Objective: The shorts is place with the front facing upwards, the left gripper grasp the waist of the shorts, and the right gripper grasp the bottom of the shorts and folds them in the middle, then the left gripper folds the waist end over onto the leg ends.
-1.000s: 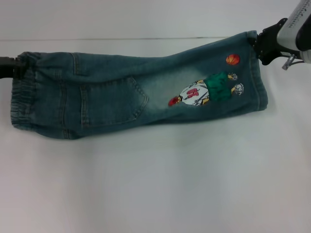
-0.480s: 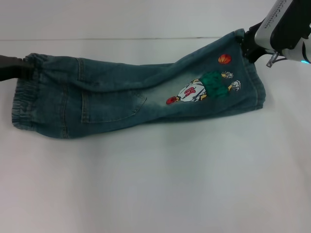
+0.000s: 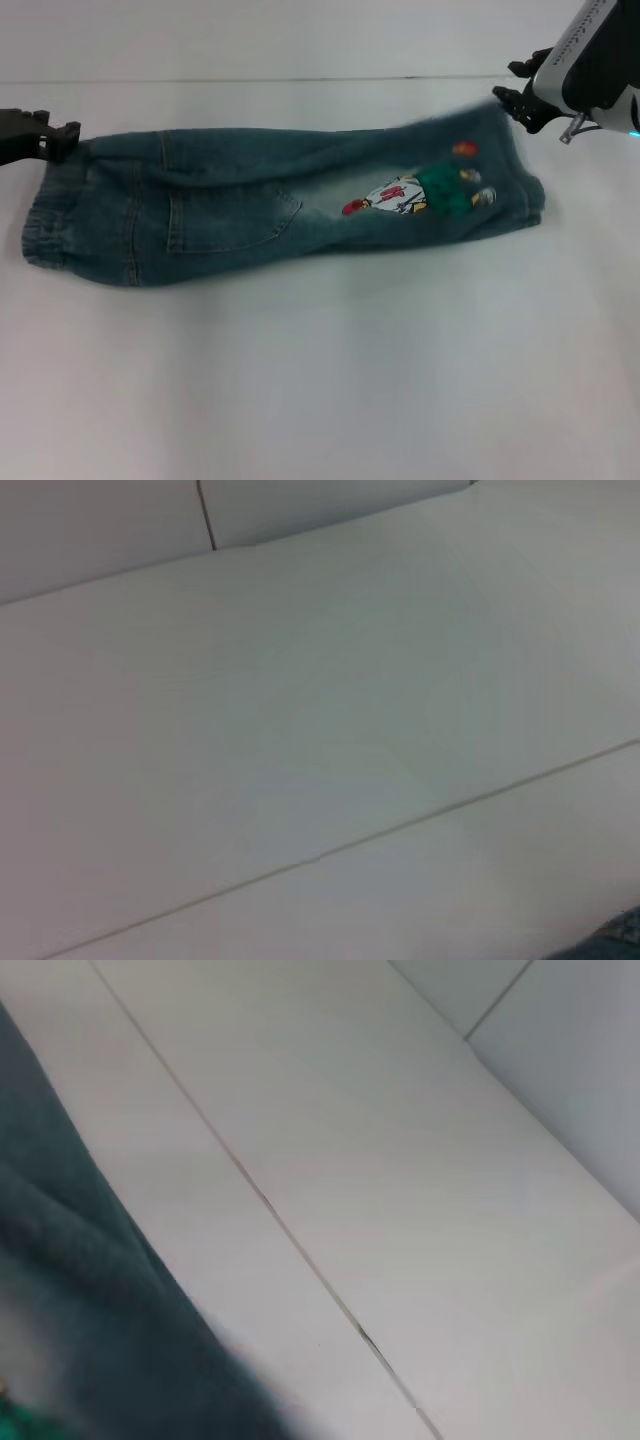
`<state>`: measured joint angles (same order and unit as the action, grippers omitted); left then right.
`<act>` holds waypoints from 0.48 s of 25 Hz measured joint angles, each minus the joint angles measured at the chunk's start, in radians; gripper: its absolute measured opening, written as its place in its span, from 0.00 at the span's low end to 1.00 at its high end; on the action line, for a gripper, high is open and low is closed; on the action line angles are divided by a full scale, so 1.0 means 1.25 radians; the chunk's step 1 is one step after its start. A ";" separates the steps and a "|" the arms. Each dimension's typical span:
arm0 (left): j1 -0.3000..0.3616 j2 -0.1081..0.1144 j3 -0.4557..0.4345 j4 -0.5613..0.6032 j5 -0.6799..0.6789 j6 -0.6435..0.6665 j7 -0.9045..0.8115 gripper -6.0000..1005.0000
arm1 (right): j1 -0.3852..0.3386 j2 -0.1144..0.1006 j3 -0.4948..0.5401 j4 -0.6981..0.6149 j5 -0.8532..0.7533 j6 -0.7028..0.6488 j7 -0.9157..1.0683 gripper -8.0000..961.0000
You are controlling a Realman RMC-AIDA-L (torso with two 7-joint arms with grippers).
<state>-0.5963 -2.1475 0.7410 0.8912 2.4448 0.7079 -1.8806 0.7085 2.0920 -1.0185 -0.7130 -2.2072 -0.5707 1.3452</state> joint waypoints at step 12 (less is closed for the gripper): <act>0.094 -0.016 0.012 0.137 -0.052 0.074 -0.018 0.70 | -0.072 -0.003 0.009 -0.078 0.067 -0.063 0.002 0.69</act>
<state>-0.4791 -2.1671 0.7556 1.0622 2.3799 0.8001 -1.9026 0.6181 2.0883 -1.0070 -0.8109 -2.1236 -0.6492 1.3475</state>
